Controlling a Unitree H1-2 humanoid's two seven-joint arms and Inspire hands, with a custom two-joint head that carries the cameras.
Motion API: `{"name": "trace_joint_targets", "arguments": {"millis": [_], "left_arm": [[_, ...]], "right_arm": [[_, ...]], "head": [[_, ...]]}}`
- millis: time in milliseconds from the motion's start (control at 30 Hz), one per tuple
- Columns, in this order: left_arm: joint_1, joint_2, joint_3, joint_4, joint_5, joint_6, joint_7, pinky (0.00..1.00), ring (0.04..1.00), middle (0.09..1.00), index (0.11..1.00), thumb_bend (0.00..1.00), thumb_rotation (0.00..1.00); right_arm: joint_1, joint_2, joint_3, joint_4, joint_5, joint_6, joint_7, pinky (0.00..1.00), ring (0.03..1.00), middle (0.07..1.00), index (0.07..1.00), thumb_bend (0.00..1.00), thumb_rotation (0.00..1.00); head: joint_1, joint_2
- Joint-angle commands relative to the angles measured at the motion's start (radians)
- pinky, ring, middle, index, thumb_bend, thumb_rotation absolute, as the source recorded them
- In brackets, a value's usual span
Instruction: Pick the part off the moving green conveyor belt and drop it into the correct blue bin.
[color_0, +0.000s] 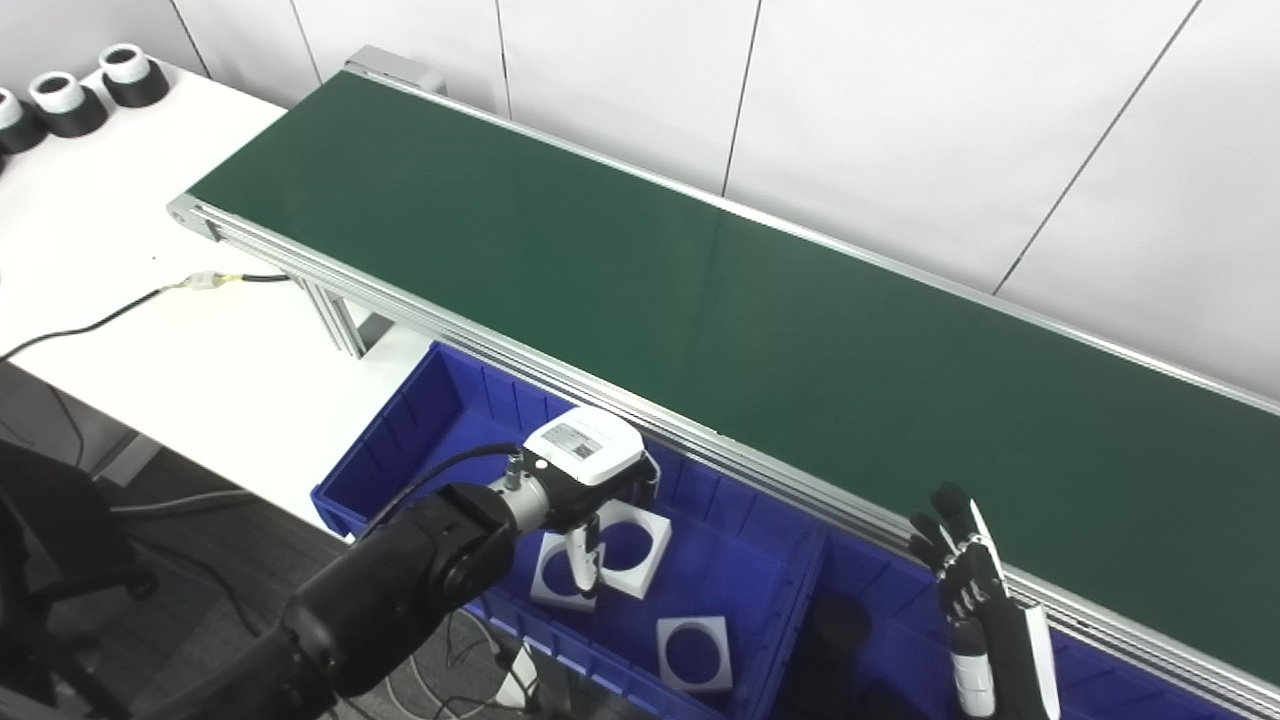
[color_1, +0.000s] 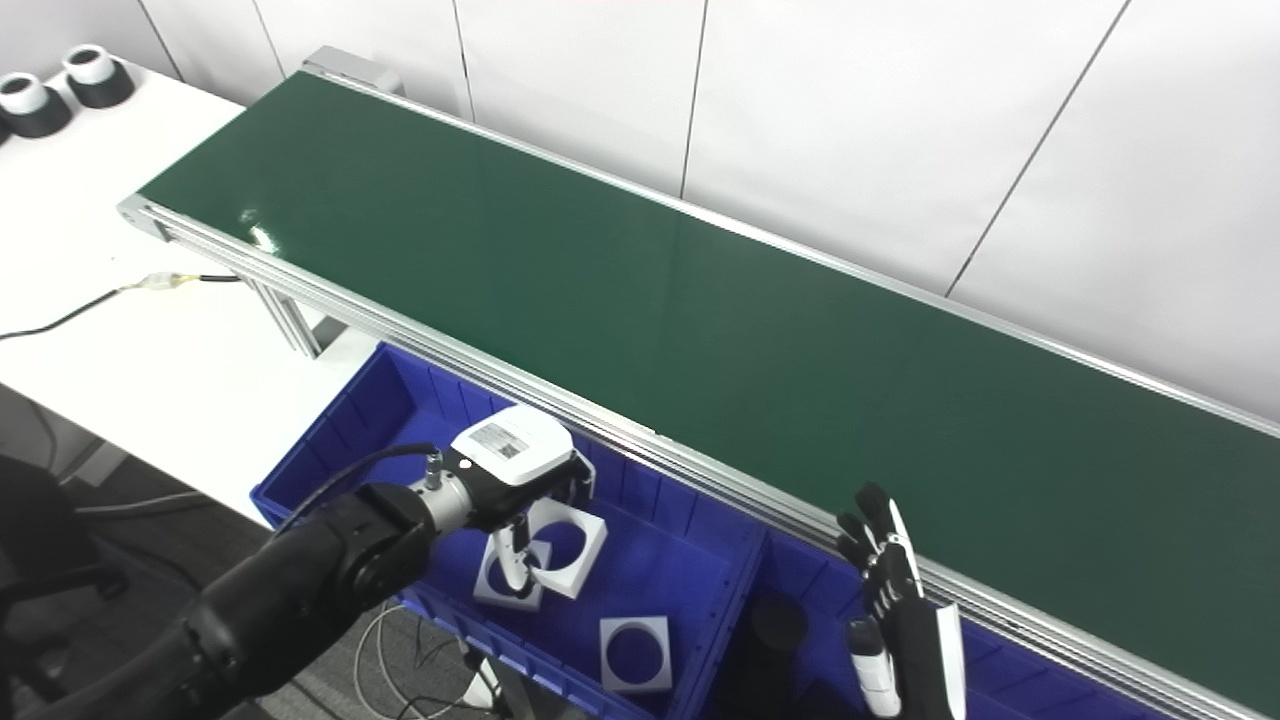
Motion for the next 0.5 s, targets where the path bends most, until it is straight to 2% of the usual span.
{"name": "trace_joint_targets", "arguments": {"millis": [0, 267, 333, 400, 433, 467], "left_arm": [[-0.018, 0.001, 0.010, -0.012, 0.002, 0.007, 0.048, 0.29, 0.377, 0.435, 0.522, 0.52, 0.00], [-0.017, 0.001, 0.004, -0.033, -0.002, 0.021, 0.020, 0.23, 0.311, 0.410, 0.515, 0.52, 0.00], [-0.020, 0.003, 0.002, -0.037, -0.002, 0.034, -0.012, 0.29, 0.389, 0.444, 0.513, 0.52, 0.00], [-0.022, 0.006, 0.000, -0.044, 0.013, 0.052, -0.046, 0.36, 0.473, 0.548, 0.497, 0.52, 0.06], [-0.023, 0.009, -0.003, -0.051, 0.024, 0.063, -0.071, 0.43, 0.534, 0.630, 0.617, 0.81, 0.22], [-0.024, 0.011, -0.006, -0.056, 0.032, 0.071, -0.088, 0.45, 0.559, 0.659, 0.653, 0.88, 0.26]], "right_arm": [[-0.004, 0.012, -0.001, -0.037, 0.005, -0.005, -0.009, 0.87, 0.902, 0.950, 0.950, 0.91, 0.94], [-0.002, 0.011, -0.003, -0.031, 0.015, -0.012, -0.005, 0.88, 0.904, 0.951, 0.949, 0.89, 0.93], [-0.002, 0.011, -0.004, -0.030, 0.009, -0.010, -0.008, 0.88, 0.902, 0.949, 0.947, 0.90, 0.93], [-0.002, 0.011, -0.004, -0.031, 0.005, -0.008, -0.009, 0.87, 0.900, 0.946, 0.947, 0.90, 0.94], [-0.002, 0.010, -0.004, -0.029, 0.005, -0.009, -0.009, 0.87, 0.899, 0.945, 0.947, 0.90, 0.94], [-0.002, 0.010, -0.004, -0.029, 0.006, -0.010, -0.008, 0.88, 0.899, 0.946, 0.948, 0.90, 0.94]], "head": [[0.000, 0.001], [0.000, -0.001], [0.001, -0.002], [0.002, -0.002], [0.002, -0.002], [0.002, -0.004]]}}
